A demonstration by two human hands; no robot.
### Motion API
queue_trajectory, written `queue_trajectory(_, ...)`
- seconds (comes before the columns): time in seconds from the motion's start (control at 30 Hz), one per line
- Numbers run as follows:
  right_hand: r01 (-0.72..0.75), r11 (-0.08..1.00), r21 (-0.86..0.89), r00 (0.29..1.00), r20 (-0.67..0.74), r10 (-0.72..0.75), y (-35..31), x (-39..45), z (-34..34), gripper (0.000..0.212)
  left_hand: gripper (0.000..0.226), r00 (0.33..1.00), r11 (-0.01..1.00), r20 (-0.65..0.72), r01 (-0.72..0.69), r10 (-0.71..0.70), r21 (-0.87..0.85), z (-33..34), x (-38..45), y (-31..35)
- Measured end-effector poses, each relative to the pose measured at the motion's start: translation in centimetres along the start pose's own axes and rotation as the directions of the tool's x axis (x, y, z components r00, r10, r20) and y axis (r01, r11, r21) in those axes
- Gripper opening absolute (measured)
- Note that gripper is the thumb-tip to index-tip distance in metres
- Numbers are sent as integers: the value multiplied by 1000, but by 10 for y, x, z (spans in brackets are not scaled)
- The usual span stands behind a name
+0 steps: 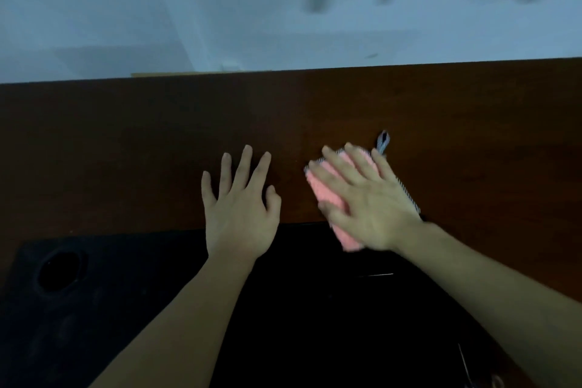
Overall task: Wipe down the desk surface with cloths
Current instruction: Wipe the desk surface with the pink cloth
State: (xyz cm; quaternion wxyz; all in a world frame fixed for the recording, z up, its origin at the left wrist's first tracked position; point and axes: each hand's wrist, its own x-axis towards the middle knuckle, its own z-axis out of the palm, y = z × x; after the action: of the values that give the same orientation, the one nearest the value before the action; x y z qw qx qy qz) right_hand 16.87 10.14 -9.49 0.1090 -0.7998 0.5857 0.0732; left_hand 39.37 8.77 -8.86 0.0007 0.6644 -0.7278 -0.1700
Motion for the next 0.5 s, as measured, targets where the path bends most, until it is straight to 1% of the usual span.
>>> queue_trajectory(0.13,-191,981,42,981,-29,193,7,44,-9,65,58,1000,1000,-14,-17,17,18,2,1,-2)
queue_trajectory(0.23,-246,967,63,969,-26,248,-5,38,-8,65,58,1000,999,-13,-28,28,20,2,0,-2)
queue_trajectory(0.3,-219,974,55,975,-13,220,-19,13,-3,64,58,1000,1000,-11,-26,26,14,2,-1,-2)
queue_trajectory(0.4,-120,991,52,993,25,119,-37,-34,7,64,58,999,1000,-32,-25,26,14,5,-2,-2)
queue_trajectory(0.5,-38,997,61,998,49,35,-35,-56,14,63,58,998,999,-54,-28,29,25,6,-1,-2)
